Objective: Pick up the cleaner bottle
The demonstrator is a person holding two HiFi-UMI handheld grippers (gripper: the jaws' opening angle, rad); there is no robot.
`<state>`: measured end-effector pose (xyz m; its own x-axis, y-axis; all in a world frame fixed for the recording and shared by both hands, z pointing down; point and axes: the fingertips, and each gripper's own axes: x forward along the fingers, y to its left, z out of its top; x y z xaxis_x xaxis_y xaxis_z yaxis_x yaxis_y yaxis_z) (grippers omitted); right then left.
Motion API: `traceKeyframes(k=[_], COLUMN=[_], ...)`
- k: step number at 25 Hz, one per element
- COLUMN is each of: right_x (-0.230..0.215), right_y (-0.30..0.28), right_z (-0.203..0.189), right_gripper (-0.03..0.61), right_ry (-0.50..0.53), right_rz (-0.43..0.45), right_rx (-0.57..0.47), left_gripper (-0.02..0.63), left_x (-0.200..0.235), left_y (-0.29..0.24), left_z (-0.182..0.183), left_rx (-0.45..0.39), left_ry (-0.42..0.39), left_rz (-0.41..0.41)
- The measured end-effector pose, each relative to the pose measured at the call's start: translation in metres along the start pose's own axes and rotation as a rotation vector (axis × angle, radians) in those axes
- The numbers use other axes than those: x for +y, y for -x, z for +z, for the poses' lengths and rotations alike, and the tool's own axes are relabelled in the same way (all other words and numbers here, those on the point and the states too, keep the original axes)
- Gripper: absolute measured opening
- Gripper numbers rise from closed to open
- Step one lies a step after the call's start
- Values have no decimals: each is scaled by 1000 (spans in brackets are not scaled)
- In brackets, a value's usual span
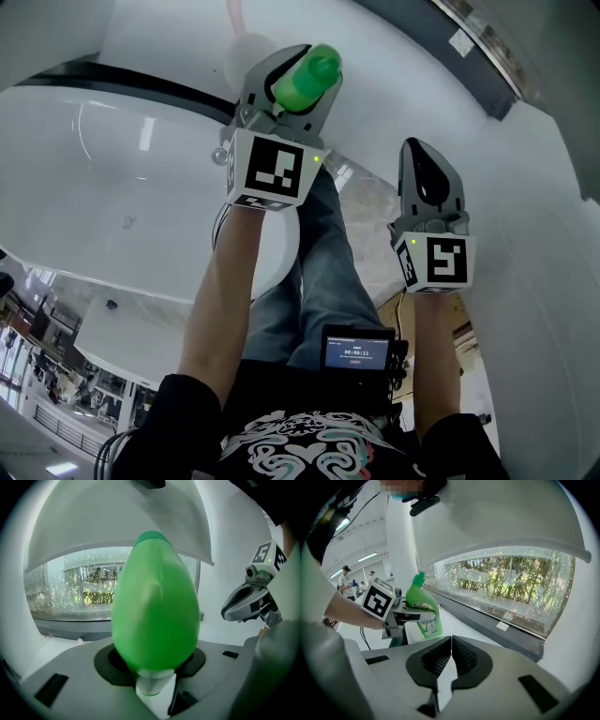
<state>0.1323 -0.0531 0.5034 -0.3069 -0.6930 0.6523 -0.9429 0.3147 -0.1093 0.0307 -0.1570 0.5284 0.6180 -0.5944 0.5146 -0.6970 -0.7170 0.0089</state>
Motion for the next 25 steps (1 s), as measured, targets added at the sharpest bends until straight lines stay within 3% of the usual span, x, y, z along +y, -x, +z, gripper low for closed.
traceKeyframes(k=[5,12,25], right_x=[5,12,22], right_y=[6,13,27], right_z=[3,12,31], right_gripper=[26,26,26], right_ry=[7,17,19], right_rz=[4,17,23], right_rx=[-7,-9,-48], left_gripper=[192,190,190], left_x=[3,7,3], left_y=[11,26,65], left_z=[21,41,68], left_rx=[-47,-78,-68], left_ry=[-25,16,42], left_rz=[-3,-2,2])
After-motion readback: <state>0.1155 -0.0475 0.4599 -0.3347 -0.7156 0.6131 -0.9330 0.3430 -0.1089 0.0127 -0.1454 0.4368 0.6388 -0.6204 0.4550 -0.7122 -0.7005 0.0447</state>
